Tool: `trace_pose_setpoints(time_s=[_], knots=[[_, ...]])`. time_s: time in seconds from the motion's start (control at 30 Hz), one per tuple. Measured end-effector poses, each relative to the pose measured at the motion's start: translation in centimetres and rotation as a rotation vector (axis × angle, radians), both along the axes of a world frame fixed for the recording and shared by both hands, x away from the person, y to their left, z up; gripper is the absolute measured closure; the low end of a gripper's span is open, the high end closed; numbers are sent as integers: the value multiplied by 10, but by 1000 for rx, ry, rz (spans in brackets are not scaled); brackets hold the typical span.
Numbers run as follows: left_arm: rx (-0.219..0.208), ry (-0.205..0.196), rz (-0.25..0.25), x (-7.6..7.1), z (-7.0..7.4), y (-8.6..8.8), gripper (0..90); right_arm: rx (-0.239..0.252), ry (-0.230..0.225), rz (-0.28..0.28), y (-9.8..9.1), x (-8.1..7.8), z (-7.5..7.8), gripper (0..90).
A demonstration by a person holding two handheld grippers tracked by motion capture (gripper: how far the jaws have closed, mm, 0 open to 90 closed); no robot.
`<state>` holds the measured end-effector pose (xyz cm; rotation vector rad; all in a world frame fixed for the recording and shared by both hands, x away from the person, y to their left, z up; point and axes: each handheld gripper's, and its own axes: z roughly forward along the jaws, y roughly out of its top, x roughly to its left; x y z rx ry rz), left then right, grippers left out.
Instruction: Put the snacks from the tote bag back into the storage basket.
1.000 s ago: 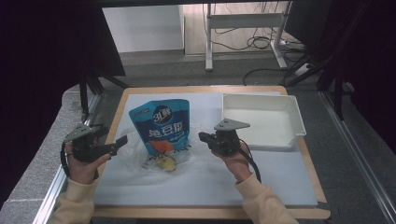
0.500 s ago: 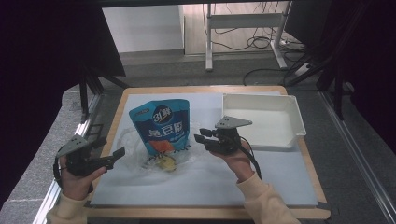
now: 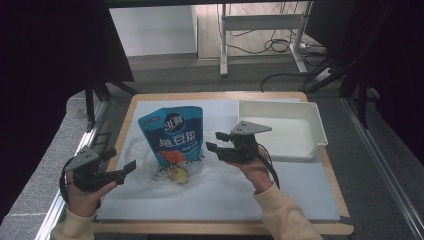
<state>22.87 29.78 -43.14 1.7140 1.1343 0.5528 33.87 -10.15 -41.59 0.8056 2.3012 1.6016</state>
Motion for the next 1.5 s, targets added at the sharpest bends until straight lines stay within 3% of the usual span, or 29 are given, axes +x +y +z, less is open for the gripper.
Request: trace_pose_setpoints(time_s=[0.13, 0.43, 0.73, 1.03, 1.27, 1.5], knots=[[-8, -9, 0, -1, 3, 3, 144, 1, -13, 0, 3, 2, 5, 463], [-14, -4, 0, 1, 2, 4, 145, 2, -25, -24, 16, 23, 24, 450], [-3, 11, -3, -2, -3, -2, 145, 4, -24, -40, 26, 41, 30, 431], [1, 14, -7, -5, -5, -6, 145, 18, -26, -21, 38, 53, 34, 435], [2, 19, -3, -5, -6, -5, 144, 35, -4, 2, 48, 65, 35, 509], [5, 26, -1, -4, -8, -4, 145, 48, 15, 50, 57, 70, 33, 671]])
